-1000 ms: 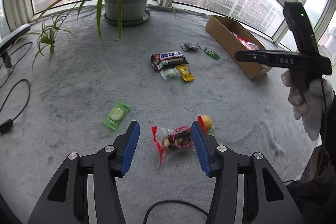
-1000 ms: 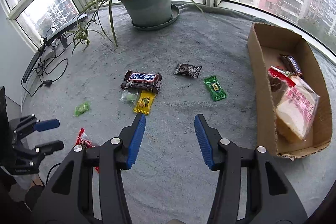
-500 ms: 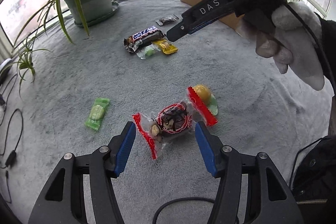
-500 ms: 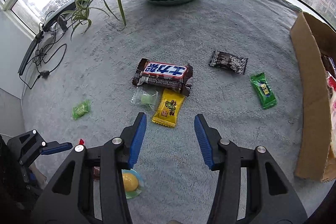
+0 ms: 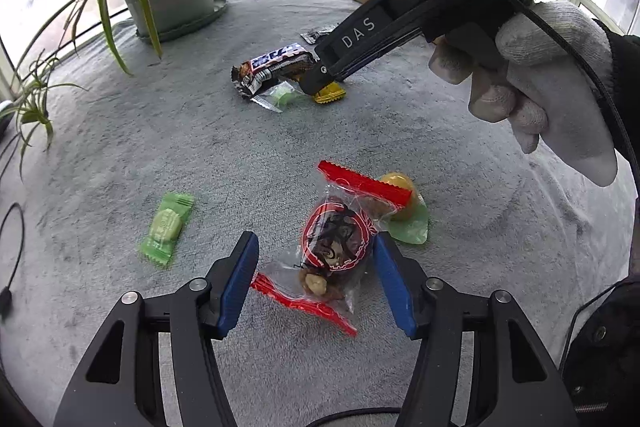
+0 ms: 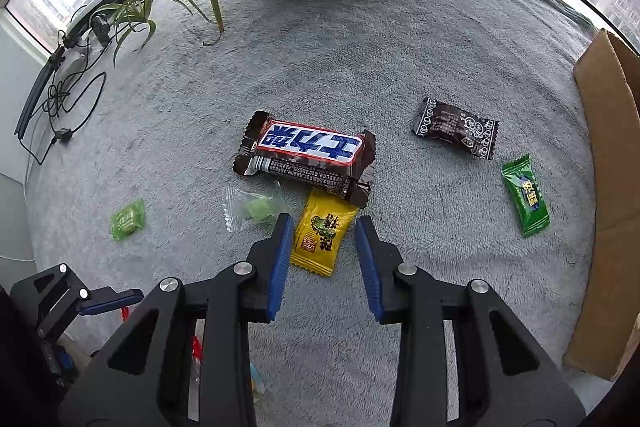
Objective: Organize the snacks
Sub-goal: 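Grasp the red candy pack with the left tool while the right tool grasps the yellow packet, then carry the red candy pack and yellow packet into the box and release both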
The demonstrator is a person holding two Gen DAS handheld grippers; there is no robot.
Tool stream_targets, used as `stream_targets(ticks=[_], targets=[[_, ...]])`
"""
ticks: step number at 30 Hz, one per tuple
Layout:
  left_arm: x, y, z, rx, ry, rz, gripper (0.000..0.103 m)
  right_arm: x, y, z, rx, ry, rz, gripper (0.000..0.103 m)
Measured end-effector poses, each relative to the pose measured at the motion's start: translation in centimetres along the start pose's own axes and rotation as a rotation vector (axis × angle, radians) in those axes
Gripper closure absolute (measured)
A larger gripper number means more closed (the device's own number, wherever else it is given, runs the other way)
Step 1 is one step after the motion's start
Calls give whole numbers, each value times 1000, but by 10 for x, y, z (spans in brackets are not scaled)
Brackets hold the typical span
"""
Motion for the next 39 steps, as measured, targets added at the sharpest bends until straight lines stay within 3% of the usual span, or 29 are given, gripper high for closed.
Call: stream_targets(ticks=[4, 7, 13, 21, 30, 39], targets=[[4, 1, -5, -51, 7, -30, 48, 1, 6, -1, -30, -2, -32, 75], [3, 6, -3, -83, 2, -36, 58, 2, 9, 0, -49, 4, -48, 77], [4, 12, -3, -124, -4, -40, 68, 1, 10, -6, -62, 9, -46, 79], [2, 25, -8, -195, -16, -81, 68, -9, -3, -24, -20, -24, -10, 80], [-14, 33, -4, -221, -51, -80, 69, -41, -14, -42, 1, -98, 0, 80], [-34, 32, 28, -204, -117, -82, 69, -94, -47, -61, 57, -203, -20, 80]])
Point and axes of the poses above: each gripper's, at about its wrist camera, not at the fingertips, and x roughly the way its jaws point, y to its left, z to its top, the point moved 1 cm from there along x, roughly the way its jaws point, and after that the axes turned 13 degrees about y, right-handed, at the moved point
